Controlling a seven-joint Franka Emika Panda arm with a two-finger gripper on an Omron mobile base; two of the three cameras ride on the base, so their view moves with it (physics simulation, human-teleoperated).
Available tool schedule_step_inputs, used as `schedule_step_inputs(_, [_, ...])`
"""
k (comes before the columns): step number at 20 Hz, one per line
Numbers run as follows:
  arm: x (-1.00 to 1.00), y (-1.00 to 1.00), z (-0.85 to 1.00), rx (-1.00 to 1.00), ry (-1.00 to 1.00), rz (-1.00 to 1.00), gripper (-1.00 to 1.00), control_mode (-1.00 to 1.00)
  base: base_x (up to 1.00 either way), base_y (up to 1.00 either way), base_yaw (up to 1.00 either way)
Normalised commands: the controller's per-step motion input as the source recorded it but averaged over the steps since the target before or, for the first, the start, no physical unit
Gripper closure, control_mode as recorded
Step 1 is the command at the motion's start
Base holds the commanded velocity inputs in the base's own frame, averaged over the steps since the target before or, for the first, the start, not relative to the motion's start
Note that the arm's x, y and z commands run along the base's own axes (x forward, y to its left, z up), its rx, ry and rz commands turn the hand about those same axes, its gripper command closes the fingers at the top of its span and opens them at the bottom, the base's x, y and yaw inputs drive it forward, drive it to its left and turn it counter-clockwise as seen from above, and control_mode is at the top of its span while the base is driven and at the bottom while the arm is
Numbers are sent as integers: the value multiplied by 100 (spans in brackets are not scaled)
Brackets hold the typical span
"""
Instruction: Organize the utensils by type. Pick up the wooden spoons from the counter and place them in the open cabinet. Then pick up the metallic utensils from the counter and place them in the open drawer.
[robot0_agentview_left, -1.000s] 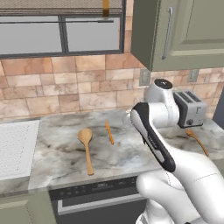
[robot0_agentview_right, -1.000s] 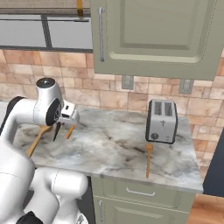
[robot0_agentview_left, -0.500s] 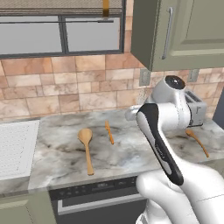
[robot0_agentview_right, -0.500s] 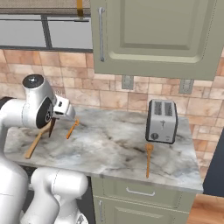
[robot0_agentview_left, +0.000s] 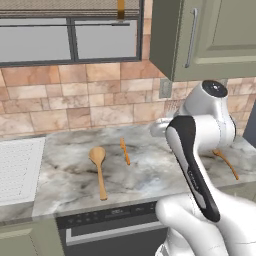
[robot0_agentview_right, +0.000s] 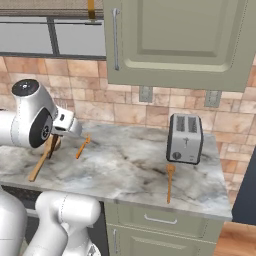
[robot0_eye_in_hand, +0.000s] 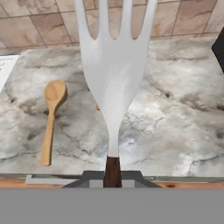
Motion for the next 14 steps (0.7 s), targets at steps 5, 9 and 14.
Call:
schedule_step_inputs(5, [-12, -16, 5, 0, 0, 0, 100, -100, 0, 0, 0])
schedule_step_inputs(9, [0, 0, 0, 0, 0, 0, 100, -100, 0, 0, 0])
schedule_step_inputs(14, [0, 0, 0, 0, 0, 0, 100, -100, 0, 0, 0])
